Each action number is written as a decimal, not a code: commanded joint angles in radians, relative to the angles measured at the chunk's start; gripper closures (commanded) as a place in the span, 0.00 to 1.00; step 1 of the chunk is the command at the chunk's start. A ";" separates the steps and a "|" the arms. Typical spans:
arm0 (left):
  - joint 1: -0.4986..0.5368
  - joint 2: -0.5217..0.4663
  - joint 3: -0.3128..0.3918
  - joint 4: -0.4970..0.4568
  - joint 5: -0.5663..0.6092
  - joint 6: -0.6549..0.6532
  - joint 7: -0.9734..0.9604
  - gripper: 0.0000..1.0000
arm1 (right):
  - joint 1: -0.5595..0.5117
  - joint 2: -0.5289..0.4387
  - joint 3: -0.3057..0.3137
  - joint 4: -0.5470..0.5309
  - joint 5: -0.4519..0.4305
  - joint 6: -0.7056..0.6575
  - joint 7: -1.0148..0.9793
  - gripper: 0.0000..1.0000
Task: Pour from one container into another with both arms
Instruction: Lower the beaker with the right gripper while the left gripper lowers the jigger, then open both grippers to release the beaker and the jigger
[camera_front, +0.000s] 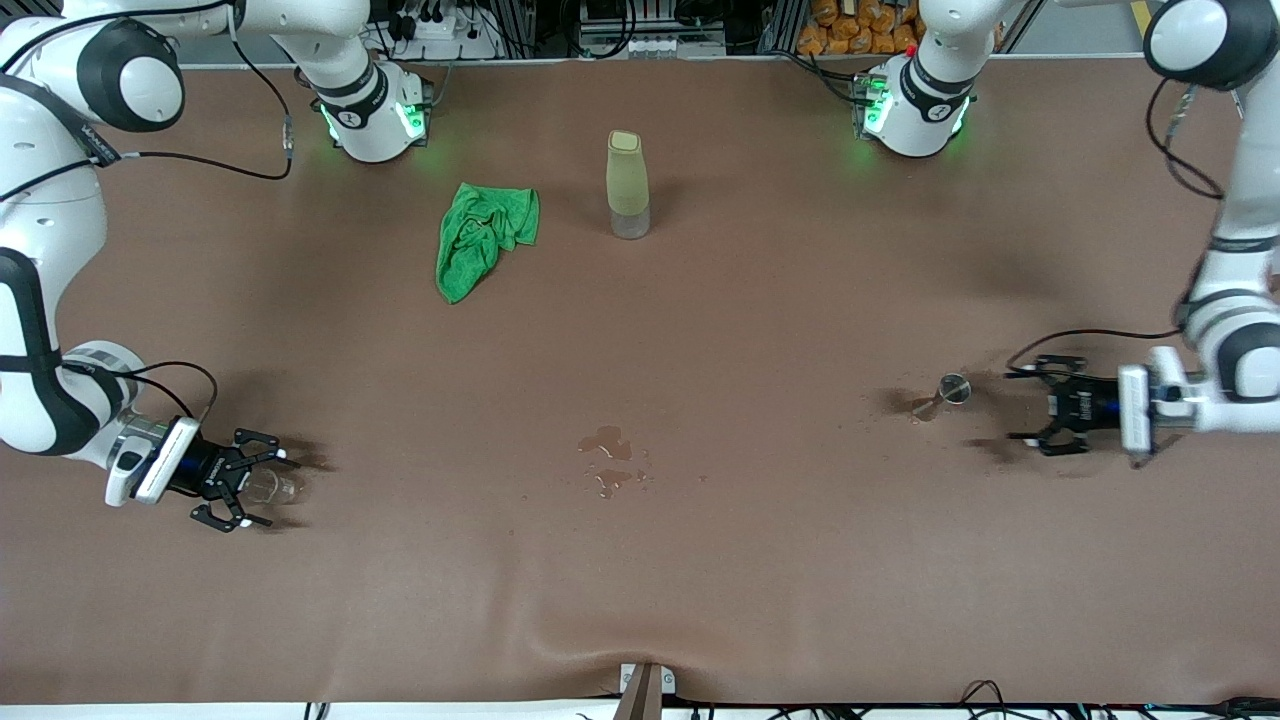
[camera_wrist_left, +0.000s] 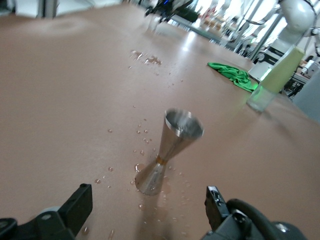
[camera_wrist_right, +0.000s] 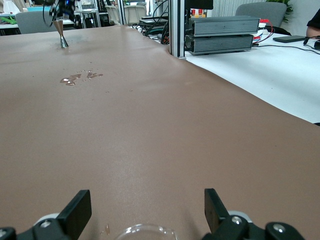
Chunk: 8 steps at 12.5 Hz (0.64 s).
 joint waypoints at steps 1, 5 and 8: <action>-0.038 -0.192 -0.066 0.002 0.109 -0.024 -0.440 0.00 | -0.024 0.009 0.026 0.025 0.010 -0.025 0.010 0.00; -0.150 -0.325 -0.092 0.077 0.285 -0.028 -0.936 0.00 | 0.016 -0.081 0.026 0.025 -0.010 -0.028 0.239 0.00; -0.182 -0.418 -0.093 0.080 0.296 -0.106 -1.230 0.00 | 0.037 -0.178 0.029 0.027 -0.157 -0.025 0.536 0.00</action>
